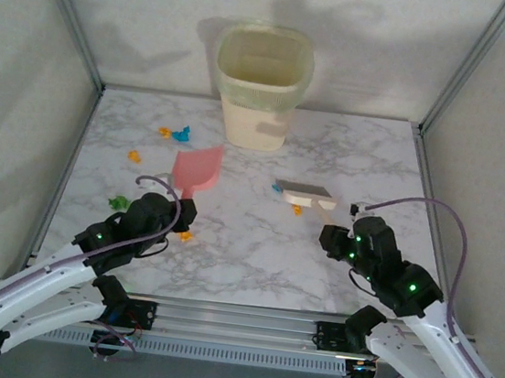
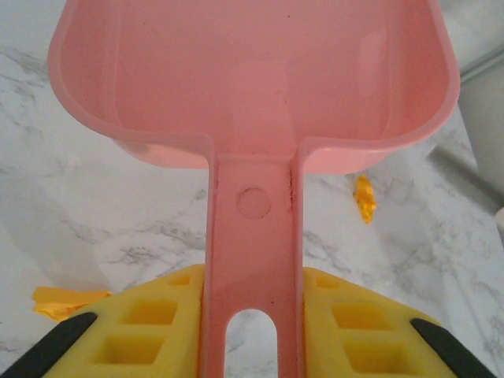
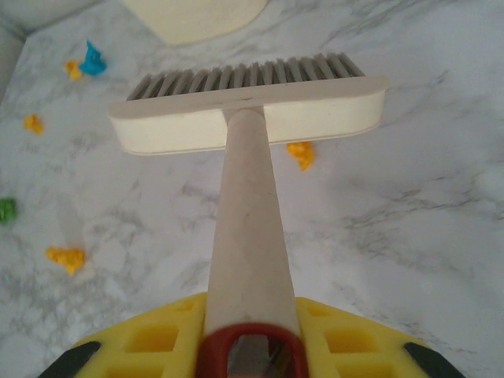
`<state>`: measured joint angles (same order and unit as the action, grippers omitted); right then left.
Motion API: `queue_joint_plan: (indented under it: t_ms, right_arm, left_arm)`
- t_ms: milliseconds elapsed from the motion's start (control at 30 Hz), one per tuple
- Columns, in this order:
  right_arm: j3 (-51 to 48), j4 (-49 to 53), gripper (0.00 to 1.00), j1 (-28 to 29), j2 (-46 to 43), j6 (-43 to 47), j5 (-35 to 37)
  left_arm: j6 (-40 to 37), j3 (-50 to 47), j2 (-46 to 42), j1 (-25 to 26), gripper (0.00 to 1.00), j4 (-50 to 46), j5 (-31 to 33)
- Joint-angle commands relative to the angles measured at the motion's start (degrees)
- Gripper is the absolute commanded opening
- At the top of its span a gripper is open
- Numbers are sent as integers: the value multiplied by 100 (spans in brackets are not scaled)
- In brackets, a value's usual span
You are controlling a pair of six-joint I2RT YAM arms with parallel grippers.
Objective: Sweep away the paper scraps from the table
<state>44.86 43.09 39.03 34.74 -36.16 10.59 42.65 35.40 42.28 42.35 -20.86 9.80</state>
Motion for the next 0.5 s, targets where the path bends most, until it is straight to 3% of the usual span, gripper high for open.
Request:
queue_joint_plan:
  t_ms: [0, 167, 467]
  right_arm:
    - [113, -131, 0, -94, -68, -235, 623]
    - [337, -299, 0, -253, 435, -162, 882]
    - [383, 61, 0, -644, 1467, -349, 1946]
  left_arm:
    - [-265, -103, 267, 41, 0, 359, -647]
    - [-497, -123, 826, 241, 0, 628, -1250]
    - [-718, 80, 1983, 961, 0, 592, -1469]
